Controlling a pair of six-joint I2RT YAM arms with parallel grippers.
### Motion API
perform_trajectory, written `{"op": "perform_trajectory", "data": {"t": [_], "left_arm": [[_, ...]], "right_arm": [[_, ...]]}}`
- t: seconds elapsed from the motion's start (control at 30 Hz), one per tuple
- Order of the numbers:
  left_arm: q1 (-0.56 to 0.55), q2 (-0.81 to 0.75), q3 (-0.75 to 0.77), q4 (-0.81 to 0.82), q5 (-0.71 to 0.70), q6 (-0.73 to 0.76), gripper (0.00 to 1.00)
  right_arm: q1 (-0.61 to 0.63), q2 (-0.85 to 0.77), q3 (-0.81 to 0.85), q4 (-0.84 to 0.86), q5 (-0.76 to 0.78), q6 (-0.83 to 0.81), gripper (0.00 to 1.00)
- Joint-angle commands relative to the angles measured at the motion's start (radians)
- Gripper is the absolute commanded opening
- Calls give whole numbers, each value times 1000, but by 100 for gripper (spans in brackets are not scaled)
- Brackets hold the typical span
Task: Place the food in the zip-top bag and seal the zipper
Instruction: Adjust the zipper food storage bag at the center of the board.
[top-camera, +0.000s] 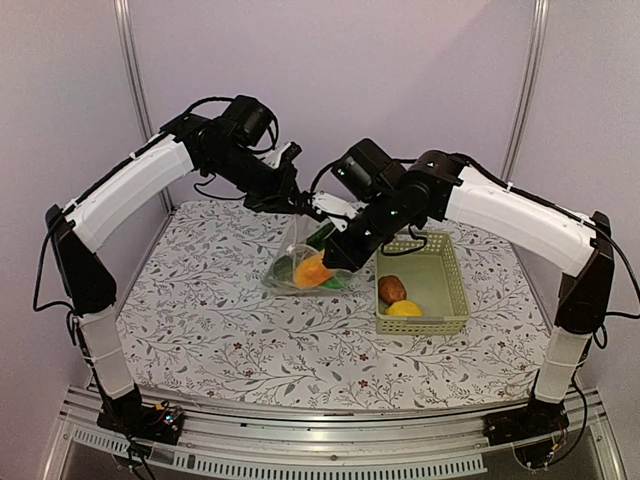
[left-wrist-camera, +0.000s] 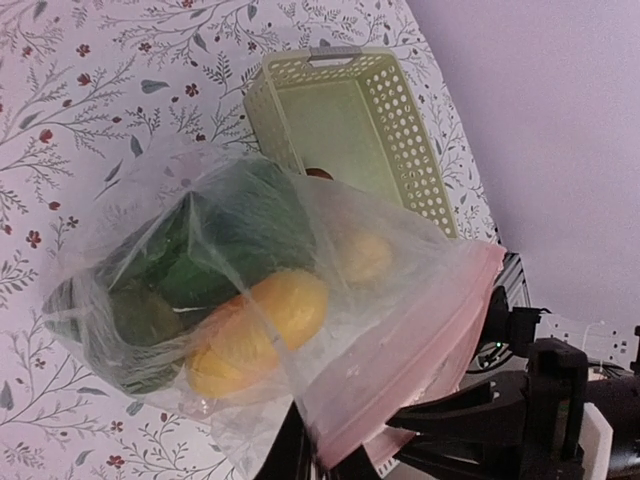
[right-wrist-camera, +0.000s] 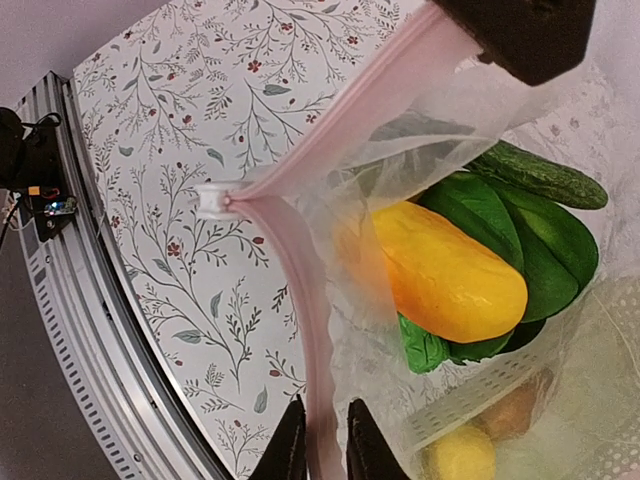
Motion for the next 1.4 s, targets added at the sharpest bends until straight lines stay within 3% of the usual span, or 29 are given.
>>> {"op": "perform_trajectory", "data": {"t": [0.0, 0.07, 0.17, 0.3, 0.47, 0.6, 0.67, 0.83, 1.0, 1.17, 1.37], "left_arm": [[13, -16, 7, -14, -11, 14, 11], [9, -20, 9, -22, -15, 22, 19], [-21, -42, 26, -64, -93, 69, 30], [-41, -63, 54, -145, -135, 82, 31], [-43, -66, 57, -210, -116, 90, 21], [-51, -41, 140, -235, -105, 83, 0], [-58, -20, 237, -246, -104, 67, 0], [-55, -7, 266, -197, -71, 60, 0], [-46, -26, 80, -161, -86, 87, 0], [-58, -44, 48, -166, -147, 97, 0], [-54, -50, 55, -158, -159, 97, 0]], "right_arm": [[0, -2, -7, -21, 3, -9, 7], [1, -3, 13, -19, -6, -7, 0], [7, -21, 52, 1, -13, 1, 0], [8, -26, 123, -12, -20, 9, 0], [8, -5, 149, -25, -35, 8, 0], [8, 3, 173, -25, -45, 13, 0], [8, 8, 200, -29, -44, 14, 0], [9, 14, 236, -18, -48, 6, 3], [8, 34, 199, 5, -82, 9, 8], [8, 38, 198, 11, -116, 49, 12], [7, -22, 171, 65, -103, 72, 31]]}}
